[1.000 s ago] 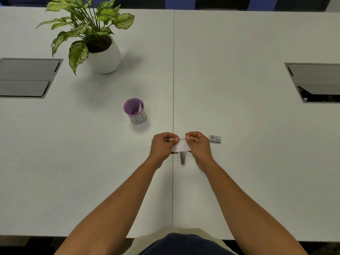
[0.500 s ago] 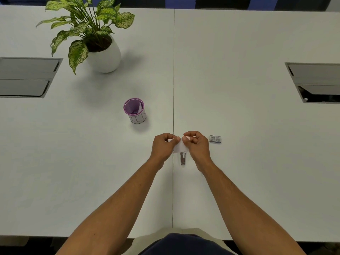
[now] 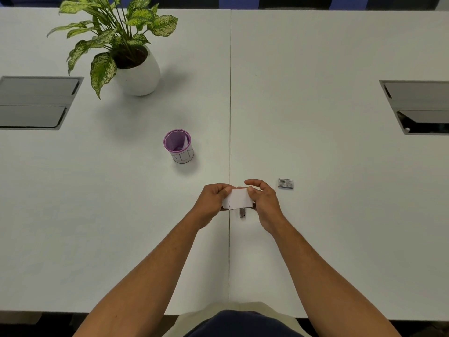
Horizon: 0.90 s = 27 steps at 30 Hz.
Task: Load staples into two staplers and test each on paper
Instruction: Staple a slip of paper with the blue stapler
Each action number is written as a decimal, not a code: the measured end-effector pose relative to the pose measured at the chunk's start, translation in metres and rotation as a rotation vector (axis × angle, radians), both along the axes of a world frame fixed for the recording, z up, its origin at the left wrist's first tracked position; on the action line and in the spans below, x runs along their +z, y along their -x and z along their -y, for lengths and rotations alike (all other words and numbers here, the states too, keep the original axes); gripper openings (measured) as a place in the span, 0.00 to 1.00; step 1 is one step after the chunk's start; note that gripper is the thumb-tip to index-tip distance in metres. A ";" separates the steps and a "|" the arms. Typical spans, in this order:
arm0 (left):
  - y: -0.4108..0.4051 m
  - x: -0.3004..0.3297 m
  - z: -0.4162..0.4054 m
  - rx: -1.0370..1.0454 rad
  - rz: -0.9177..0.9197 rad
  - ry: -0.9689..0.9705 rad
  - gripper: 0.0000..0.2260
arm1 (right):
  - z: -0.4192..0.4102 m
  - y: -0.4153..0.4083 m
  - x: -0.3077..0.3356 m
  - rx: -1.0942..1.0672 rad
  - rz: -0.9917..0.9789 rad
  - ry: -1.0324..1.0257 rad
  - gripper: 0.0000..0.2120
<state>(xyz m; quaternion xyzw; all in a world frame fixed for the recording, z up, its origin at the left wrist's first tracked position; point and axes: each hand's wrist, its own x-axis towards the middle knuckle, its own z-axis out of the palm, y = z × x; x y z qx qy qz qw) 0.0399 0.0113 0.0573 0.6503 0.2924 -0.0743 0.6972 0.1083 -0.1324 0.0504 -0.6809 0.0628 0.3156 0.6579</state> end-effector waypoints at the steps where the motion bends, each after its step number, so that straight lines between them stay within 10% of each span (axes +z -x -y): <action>1: 0.000 -0.001 0.000 0.002 -0.001 0.017 0.12 | 0.000 0.000 -0.001 0.008 0.001 0.006 0.09; 13: 0.009 -0.021 -0.016 0.248 -0.063 -0.135 0.04 | -0.007 0.007 -0.034 -0.052 0.229 0.450 0.09; 27: 0.012 -0.042 -0.034 0.324 -0.126 -0.110 0.03 | -0.033 0.009 -0.073 0.496 0.457 1.019 0.27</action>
